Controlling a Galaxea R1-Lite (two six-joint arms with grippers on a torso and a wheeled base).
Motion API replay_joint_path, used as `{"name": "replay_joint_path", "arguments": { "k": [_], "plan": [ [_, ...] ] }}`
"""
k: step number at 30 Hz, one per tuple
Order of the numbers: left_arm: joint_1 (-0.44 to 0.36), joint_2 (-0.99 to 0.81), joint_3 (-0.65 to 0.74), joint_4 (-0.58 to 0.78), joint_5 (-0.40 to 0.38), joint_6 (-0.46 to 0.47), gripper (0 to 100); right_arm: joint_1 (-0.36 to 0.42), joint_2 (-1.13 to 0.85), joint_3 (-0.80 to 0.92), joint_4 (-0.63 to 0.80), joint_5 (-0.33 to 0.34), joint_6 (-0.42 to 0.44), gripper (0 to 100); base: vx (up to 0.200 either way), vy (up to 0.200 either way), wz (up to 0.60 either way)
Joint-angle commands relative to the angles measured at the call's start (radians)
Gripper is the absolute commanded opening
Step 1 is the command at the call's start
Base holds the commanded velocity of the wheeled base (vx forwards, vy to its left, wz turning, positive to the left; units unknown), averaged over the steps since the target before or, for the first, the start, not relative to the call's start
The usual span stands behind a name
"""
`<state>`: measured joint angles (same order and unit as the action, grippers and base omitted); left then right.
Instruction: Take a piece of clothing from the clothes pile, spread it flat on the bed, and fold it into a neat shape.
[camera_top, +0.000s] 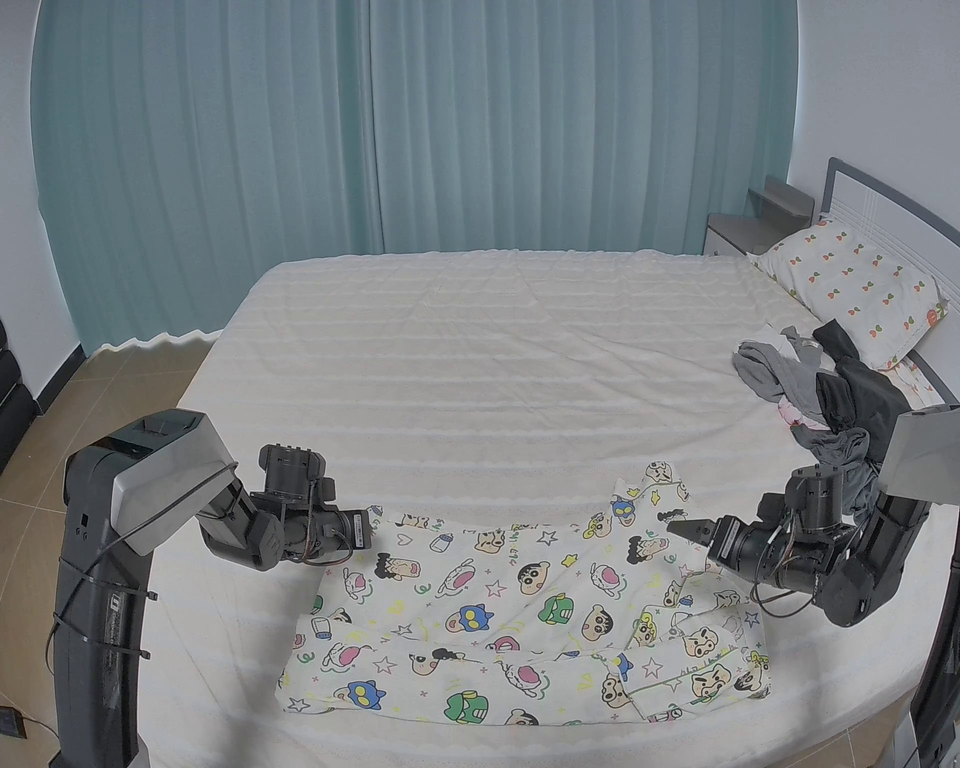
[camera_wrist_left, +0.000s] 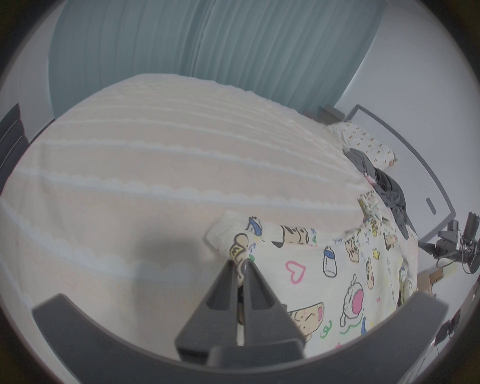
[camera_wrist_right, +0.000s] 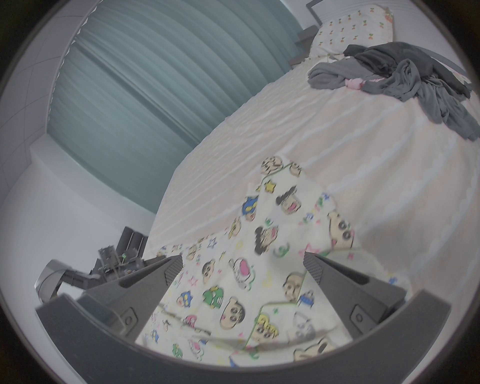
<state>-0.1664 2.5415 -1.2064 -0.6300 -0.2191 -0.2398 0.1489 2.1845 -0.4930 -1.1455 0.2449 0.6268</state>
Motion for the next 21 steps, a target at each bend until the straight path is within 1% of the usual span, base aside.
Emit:
{"name": "replay_joint_path", "arguments": {
  "k": [1, 5, 6, 8, 9, 12, 16, 17, 18, 21],
  "plan": [
    [0.008, -0.003, 0.005, -0.065, 0.044, -0.047, 0, -0.066, 0.097, -0.182, 0.127, -0.009, -0.013, 100, 0.0, 0.0, 0.0],
    [0.008, -0.001, 0.007, -0.082, 0.067, -0.047, 0, -0.081, 0.15, -0.326, 0.263, -0.022, -0.018, 100, 0.0, 0.0, 0.0],
    [0.007, -0.001, 0.007, -0.088, 0.069, -0.049, 0, -0.081, 0.181, -0.391, 0.32, -0.036, -0.018, 100, 0.0, 0.0, 0.0],
    [0.008, -0.001, 0.007, -0.091, 0.069, -0.049, 0, -0.08, 0.198, -0.417, 0.34, -0.042, -0.018, 100, 0.0, 0.0, 0.0],
    [0.007, -0.003, 0.008, -0.093, 0.072, -0.049, 0, -0.074, 0.241, -0.473, 0.385, -0.053, -0.018, 100, 0.0, 0.0, 0.0],
    [0.007, -0.003, 0.01, -0.094, 0.093, -0.049, 0, -0.068, 0.291, -0.547, 0.44, -0.061, -0.019, 100, 0.0, 0.0, 0.0],
    [0.007, -0.003, 0.008, -0.094, 0.096, -0.049, 0, -0.069, 0.334, -0.633, 0.506, -0.064, -0.033, 100, 0.0, 0.0, 0.0],
    [0.007, -0.003, 0.008, -0.094, 0.096, -0.049, 0, -0.069, 0.334, -0.633, 0.506, -0.064, -0.033, 100, 0.0, 0.0, 0.0],
    [0.004, -0.003, 0.01, -0.094, 0.096, -0.049, 0, -0.071, 0.359, -0.691, 0.552, -0.064, -0.036, 100, 0.0, 0.0, 0.0],
    [0.002, -0.003, 0.011, -0.094, 0.096, -0.049, 0, -0.072, 0.38, -0.75, 0.596, -0.062, -0.038, 100, 0.0, 0.0, 0.0]
  ]
}}
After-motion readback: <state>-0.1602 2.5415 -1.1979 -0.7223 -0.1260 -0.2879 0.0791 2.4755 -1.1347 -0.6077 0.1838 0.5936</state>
